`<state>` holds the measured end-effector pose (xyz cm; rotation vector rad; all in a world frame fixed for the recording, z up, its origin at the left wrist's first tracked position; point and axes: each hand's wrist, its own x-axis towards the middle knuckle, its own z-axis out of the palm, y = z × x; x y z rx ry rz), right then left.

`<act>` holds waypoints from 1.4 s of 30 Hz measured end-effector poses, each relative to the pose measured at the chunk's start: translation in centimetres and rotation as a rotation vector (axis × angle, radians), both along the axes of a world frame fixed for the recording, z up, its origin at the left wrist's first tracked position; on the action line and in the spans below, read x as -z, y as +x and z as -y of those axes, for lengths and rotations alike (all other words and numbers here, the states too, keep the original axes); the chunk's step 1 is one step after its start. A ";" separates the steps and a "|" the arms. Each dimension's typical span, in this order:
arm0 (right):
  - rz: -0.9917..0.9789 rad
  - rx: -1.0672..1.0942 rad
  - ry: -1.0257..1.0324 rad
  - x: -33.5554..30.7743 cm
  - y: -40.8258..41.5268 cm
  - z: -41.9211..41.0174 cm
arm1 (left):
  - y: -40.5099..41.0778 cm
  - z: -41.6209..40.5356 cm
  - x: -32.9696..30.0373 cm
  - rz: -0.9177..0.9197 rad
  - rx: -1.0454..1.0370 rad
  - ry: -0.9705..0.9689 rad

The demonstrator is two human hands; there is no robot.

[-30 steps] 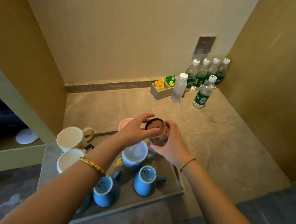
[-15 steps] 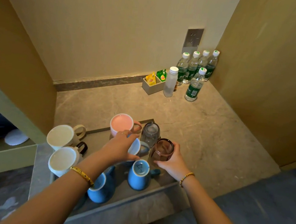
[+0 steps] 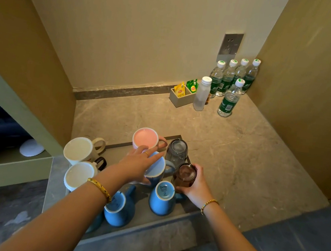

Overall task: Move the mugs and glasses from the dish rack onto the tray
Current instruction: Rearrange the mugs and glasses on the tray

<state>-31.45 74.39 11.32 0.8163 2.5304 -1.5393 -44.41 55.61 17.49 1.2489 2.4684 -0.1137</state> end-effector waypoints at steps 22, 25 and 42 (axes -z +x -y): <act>-0.255 -0.027 -0.144 -7.2 -6.2 1.1 | 0.6 2.8 -4.4 0.206 -0.157 0.572; -0.302 -0.037 -0.175 -8.1 -7.7 2.0 | -0.2 4.9 -6.3 0.166 -0.311 0.714; -0.299 -0.260 -0.134 -9.2 -13.4 6.2 | -4.6 6.9 -3.4 -0.077 -0.942 0.508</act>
